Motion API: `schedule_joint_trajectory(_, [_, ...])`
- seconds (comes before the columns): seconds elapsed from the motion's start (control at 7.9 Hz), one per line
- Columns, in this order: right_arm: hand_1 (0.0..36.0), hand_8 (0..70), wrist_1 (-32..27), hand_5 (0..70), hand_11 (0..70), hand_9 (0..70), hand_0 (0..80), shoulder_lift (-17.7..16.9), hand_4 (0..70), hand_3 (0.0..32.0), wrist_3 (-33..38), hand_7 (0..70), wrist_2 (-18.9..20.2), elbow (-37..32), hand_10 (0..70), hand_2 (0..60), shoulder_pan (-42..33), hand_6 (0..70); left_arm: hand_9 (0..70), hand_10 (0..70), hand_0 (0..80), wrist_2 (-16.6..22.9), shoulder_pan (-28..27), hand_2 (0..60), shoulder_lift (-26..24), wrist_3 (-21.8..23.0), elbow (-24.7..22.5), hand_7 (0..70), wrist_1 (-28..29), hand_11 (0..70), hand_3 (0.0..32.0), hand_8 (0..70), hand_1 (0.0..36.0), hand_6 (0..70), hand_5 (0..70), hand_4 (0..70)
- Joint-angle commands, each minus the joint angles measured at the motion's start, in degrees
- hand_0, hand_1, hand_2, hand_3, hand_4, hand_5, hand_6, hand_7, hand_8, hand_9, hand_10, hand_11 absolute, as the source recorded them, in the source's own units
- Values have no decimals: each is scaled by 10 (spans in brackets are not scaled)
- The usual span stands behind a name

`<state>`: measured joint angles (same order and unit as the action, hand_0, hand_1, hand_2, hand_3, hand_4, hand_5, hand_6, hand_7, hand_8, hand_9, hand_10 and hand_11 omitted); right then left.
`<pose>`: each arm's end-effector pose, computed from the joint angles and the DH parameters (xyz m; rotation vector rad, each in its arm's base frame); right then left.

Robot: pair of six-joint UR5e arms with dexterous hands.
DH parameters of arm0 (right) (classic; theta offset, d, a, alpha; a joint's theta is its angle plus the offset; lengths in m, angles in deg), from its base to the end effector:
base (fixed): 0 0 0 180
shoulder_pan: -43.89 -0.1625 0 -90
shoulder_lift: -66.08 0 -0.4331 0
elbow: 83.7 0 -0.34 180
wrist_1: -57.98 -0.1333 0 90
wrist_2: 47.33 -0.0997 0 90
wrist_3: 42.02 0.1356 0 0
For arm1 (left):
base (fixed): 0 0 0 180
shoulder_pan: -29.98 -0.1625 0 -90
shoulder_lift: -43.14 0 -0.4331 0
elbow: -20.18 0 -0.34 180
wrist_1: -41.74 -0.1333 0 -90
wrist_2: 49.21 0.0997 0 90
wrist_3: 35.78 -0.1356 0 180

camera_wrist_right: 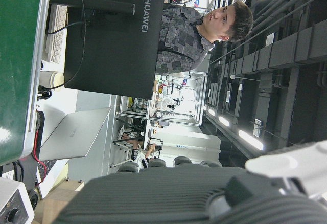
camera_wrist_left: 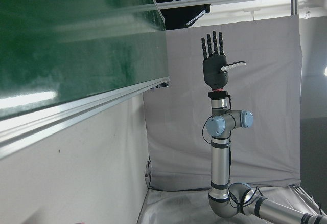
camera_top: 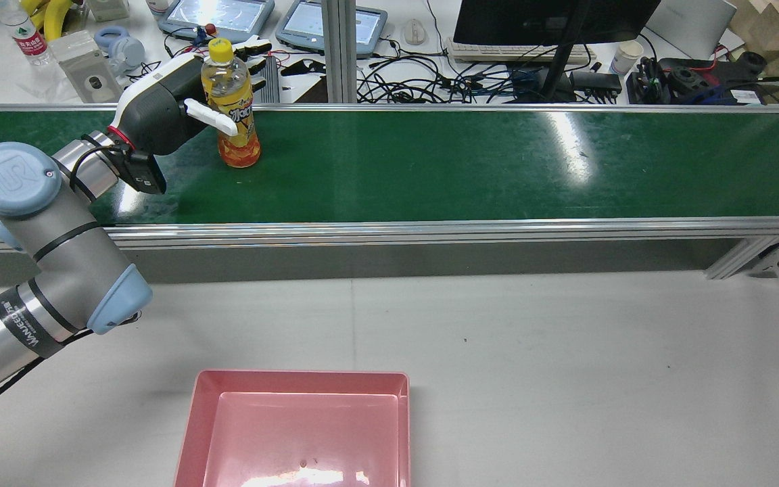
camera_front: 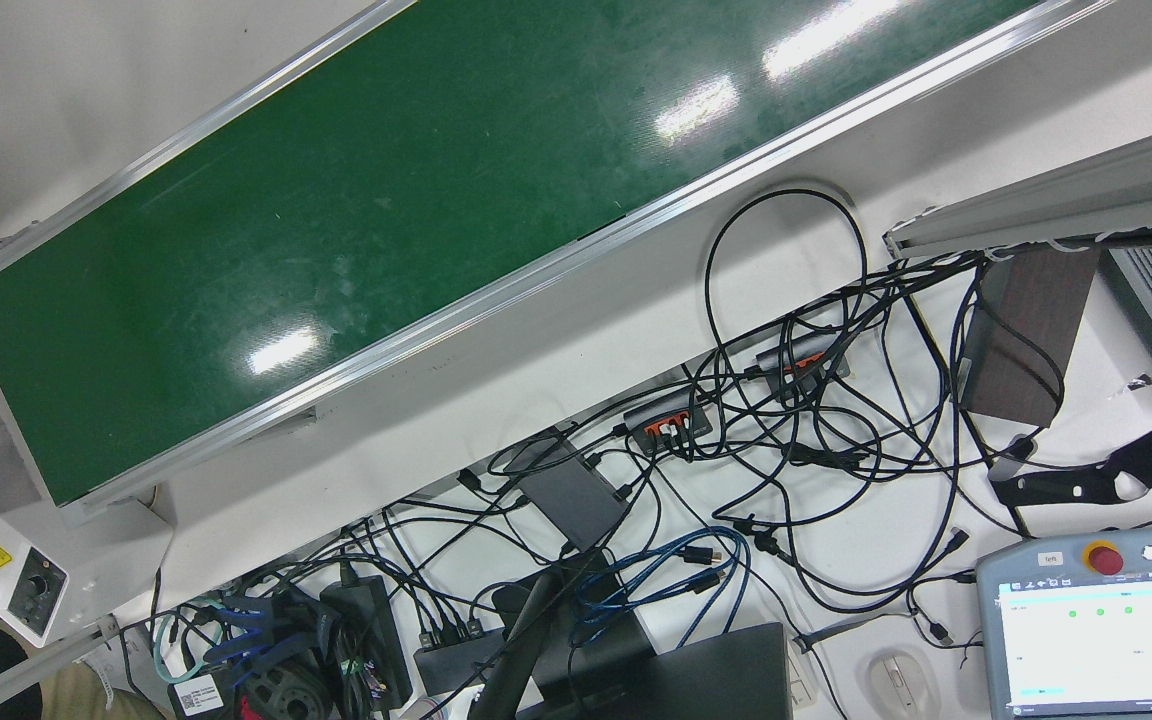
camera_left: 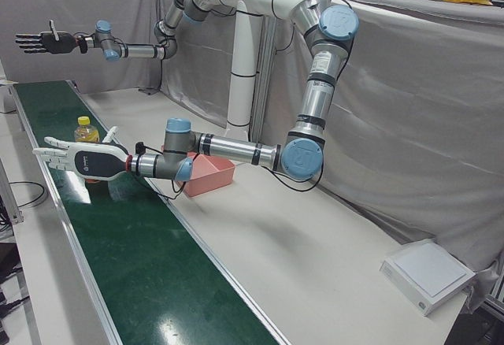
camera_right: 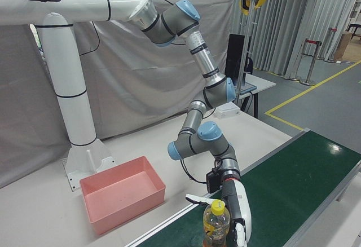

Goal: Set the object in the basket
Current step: 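Close the left hand fingers around the juice bottle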

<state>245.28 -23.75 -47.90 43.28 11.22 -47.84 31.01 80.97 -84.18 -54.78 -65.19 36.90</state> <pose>0.1460 -0.4674 0.6703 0.1301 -2.1339 2.2200 0.3276 -0.6528 0.3490 -0.2956 2.3892 -1.3669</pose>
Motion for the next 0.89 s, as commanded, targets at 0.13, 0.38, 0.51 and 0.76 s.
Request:
schedule_joint_trajectory(0.13, [0, 0, 0, 0, 0, 0, 0, 0, 0, 0, 0, 0, 0, 0, 0, 0, 0, 0, 700, 700, 649, -23, -2, 419, -20, -1, -4, 700, -32, 700, 0, 700, 215, 658, 700, 557])
schedule_joint_trajectory(0.38, [0, 0, 0, 0, 0, 0, 0, 0, 0, 0, 0, 0, 0, 0, 0, 0, 0, 0, 700, 700, 580, -18, -1, 600, -24, 4, -15, 700, -40, 700, 0, 700, 254, 653, 700, 497])
schedule_joint_trajectory(0.51, [0, 0, 0, 0, 0, 0, 0, 0, 0, 0, 0, 0, 0, 0, 0, 0, 0, 0, 700, 700, 573, -18, -4, 600, -20, 2, -44, 700, -43, 700, 0, 700, 247, 633, 700, 485])
schedule_joint_trajectory(0.76, [0, 0, 0, 0, 0, 0, 0, 0, 0, 0, 0, 0, 0, 0, 0, 0, 0, 0, 700, 700, 575, 0, -20, 595, -11, 1, -70, 700, -44, 700, 0, 700, 229, 588, 700, 452])
